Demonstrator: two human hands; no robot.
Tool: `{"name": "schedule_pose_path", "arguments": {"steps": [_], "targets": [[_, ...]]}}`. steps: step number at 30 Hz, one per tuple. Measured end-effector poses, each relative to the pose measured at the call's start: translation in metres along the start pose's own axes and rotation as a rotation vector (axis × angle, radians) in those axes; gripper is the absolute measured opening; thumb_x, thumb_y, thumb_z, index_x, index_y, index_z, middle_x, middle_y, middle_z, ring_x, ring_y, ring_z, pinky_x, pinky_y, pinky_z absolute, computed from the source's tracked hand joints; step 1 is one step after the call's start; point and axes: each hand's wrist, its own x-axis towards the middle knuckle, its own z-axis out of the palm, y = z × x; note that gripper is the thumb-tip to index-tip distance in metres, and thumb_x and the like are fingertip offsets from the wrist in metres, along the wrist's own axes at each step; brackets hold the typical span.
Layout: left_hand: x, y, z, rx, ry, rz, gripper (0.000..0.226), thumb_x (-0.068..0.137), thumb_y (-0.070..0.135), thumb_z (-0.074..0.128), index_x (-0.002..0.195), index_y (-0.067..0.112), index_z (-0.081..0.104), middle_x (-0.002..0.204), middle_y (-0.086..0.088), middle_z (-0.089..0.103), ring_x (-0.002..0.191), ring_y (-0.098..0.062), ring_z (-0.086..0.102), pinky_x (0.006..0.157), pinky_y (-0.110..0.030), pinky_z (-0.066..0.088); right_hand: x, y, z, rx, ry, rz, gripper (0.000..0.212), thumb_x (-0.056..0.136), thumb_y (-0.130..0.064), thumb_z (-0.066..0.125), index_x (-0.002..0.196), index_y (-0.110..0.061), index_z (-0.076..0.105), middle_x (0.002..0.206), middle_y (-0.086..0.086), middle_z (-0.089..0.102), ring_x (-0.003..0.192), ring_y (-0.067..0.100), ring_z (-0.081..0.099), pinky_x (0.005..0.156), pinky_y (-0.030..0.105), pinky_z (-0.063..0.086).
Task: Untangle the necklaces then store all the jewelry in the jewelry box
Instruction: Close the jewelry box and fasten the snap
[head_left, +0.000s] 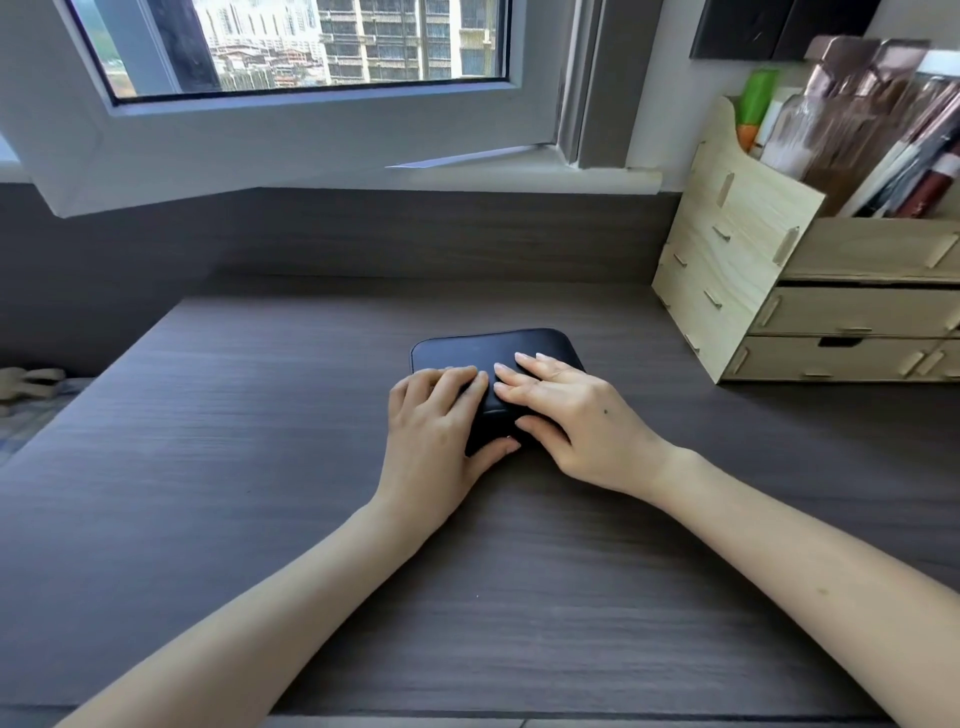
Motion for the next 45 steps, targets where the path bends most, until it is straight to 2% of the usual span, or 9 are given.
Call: {"name": "schedule_pose_path", "arguments": {"steps": [8,23,29,32,35,38,41,44,45], "targets": [[-0.001,0.000,0.005,0.044,0.038,0.038,0.063,0.078,0.055,0.052,0.108,0.002,0.067,0.108,-0.007,0.066,0.099,-0.022,0.044,0.087,-0.036,0.033,-0.001,-0.001,0.004,-0.030,0.033,-0.011,0.041,0.087,-0.023,0.046,0.119,-0.002,0.063,0.127,0.012,0.061,0.123,0.033,0.053,0.107,0.040,0.035],[-0.001,0.004,0.009,0.192,0.102,0.097,0.059,0.077,0.050,0.049,0.102,0.000,0.067,0.101,-0.011,0.067,0.094,-0.025,0.043,0.085,-0.039,0.033,-0.003,-0.007,0.006,-0.088,0.057,-0.023,0.040,0.087,-0.020,0.045,0.116,0.001,0.064,0.123,0.015,0.062,0.118,0.037,0.056,0.104,0.047,0.039],[-0.001,0.005,0.009,0.270,0.042,0.100,0.058,0.059,0.044,0.082,0.096,0.001,0.068,0.096,-0.009,0.067,0.088,-0.026,0.047,0.081,-0.038,0.034,-0.005,-0.009,0.007,-0.114,0.056,-0.017,0.035,0.082,-0.010,0.059,0.115,0.002,0.064,0.121,0.017,0.064,0.116,0.038,0.057,0.102,0.050,0.040],[0.001,0.008,0.003,0.287,0.000,0.104,0.062,0.052,0.044,0.088,0.095,0.003,0.070,0.093,-0.007,0.068,0.077,-0.028,0.061,0.079,-0.037,0.033,-0.004,-0.011,0.006,-0.116,0.055,-0.006,0.036,0.079,-0.007,0.061,0.114,0.002,0.065,0.119,0.017,0.064,0.114,0.039,0.058,0.101,0.050,0.039],[0.003,0.009,-0.002,0.272,-0.039,0.104,0.063,0.050,0.044,0.089,0.094,0.003,0.070,0.089,-0.005,0.067,0.073,-0.028,0.062,0.077,-0.035,0.033,-0.004,-0.013,0.005,-0.112,0.040,0.019,0.037,0.078,-0.007,0.061,0.113,0.002,0.065,0.118,0.017,0.065,0.113,0.039,0.058,0.101,0.050,0.038],[0.001,0.009,-0.005,0.230,-0.020,0.101,0.061,0.056,0.046,0.086,0.097,0.004,0.068,0.092,-0.005,0.066,0.080,-0.026,0.060,0.079,-0.035,0.034,-0.002,-0.014,0.003,-0.110,0.010,0.020,0.038,0.078,-0.008,0.061,0.114,0.002,0.065,0.120,0.017,0.064,0.115,0.039,0.058,0.099,0.054,0.042],[-0.002,0.006,-0.010,0.145,-0.023,0.059,0.068,0.063,0.051,0.079,0.110,0.005,0.062,0.109,-0.008,0.063,0.101,-0.024,0.048,0.089,-0.036,0.032,-0.005,-0.012,-0.001,-0.123,-0.012,0.031,0.043,0.081,-0.017,0.060,0.122,-0.003,0.061,0.127,0.014,0.060,0.121,0.035,0.054,0.106,0.050,0.034],[-0.012,-0.005,-0.021,0.070,-0.053,-0.117,0.079,0.070,0.059,0.065,0.129,0.008,0.053,0.128,-0.019,0.053,0.118,-0.033,0.043,0.099,-0.045,0.034,-0.019,-0.004,-0.007,-0.145,0.053,0.176,0.054,0.079,-0.028,0.062,0.131,-0.012,0.055,0.136,0.010,0.053,0.128,0.030,0.048,0.110,0.051,0.029],[-0.014,-0.010,-0.025,0.018,-0.054,-0.185,0.079,0.071,0.056,0.068,0.134,0.012,0.050,0.130,-0.023,0.050,0.121,-0.037,0.044,0.099,-0.046,0.036,-0.025,0.000,-0.010,-0.121,0.070,0.252,0.059,0.080,-0.029,0.064,0.136,-0.015,0.050,0.141,0.009,0.048,0.132,0.029,0.044,0.112,0.048,0.026]]}}
